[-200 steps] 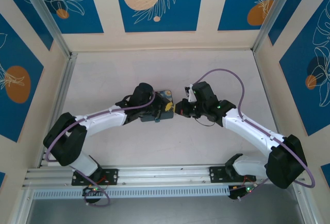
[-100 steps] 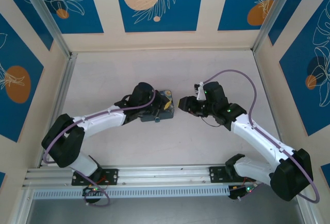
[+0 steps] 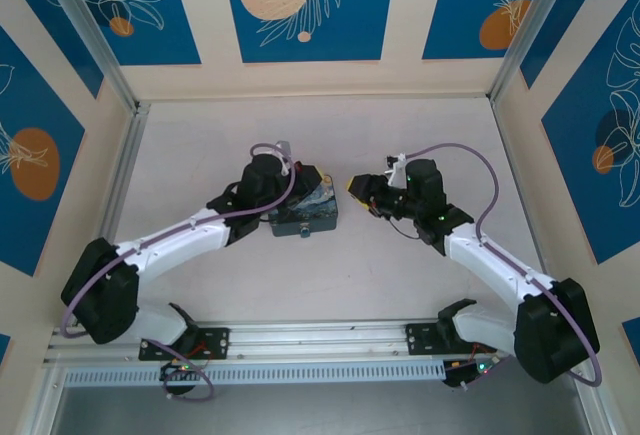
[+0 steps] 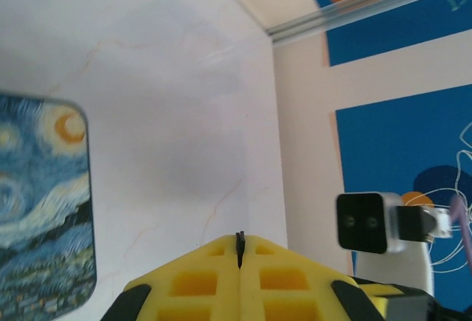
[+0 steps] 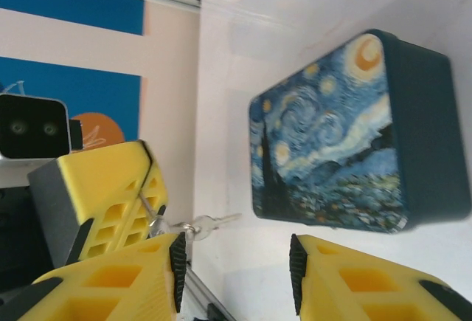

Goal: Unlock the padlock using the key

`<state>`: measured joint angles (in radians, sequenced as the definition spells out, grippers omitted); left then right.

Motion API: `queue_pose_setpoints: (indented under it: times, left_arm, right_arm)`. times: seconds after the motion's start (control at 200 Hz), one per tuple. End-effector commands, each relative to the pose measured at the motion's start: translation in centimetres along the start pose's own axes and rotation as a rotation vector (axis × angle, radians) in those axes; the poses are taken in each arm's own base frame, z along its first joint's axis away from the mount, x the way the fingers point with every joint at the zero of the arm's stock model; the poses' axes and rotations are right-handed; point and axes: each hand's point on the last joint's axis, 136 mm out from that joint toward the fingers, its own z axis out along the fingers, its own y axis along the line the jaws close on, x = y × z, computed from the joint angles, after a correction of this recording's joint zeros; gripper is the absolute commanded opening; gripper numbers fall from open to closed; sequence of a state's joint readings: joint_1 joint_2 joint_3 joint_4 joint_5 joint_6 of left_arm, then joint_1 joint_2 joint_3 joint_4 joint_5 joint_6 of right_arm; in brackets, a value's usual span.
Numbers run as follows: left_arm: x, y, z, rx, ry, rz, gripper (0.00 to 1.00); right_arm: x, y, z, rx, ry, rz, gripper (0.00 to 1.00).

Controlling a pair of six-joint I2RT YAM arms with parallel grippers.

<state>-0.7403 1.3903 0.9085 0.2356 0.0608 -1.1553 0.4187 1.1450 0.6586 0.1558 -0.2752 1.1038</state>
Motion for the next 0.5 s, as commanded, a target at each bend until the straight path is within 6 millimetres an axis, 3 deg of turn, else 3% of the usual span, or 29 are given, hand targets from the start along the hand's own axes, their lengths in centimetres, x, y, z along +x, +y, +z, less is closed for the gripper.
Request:
queue_pose_setpoints:
  times: [0.0, 0.415, 0.495]
  left_arm:
    - [-2.1, -1.2, -0.8, 0.047, -0.112, 0.122, 0.0]
    - [-4.3, -2.5, -1.9, 0.13, -0.263, 0.156, 0.0]
    - [-4.6, -2.7, -2.1, 0.143, -0.284, 0.148, 0.0]
  right_arm:
    - [-1.2, 3.1, 0.1, -0.141, -0.03, 0.01, 0.44]
    - [-3.3, 6.5, 1.2, -0.335, -0.082, 0.001, 0.44]
    - [-3.5, 6.9, 1.7, -0.365, -0.073, 0.011, 0.5]
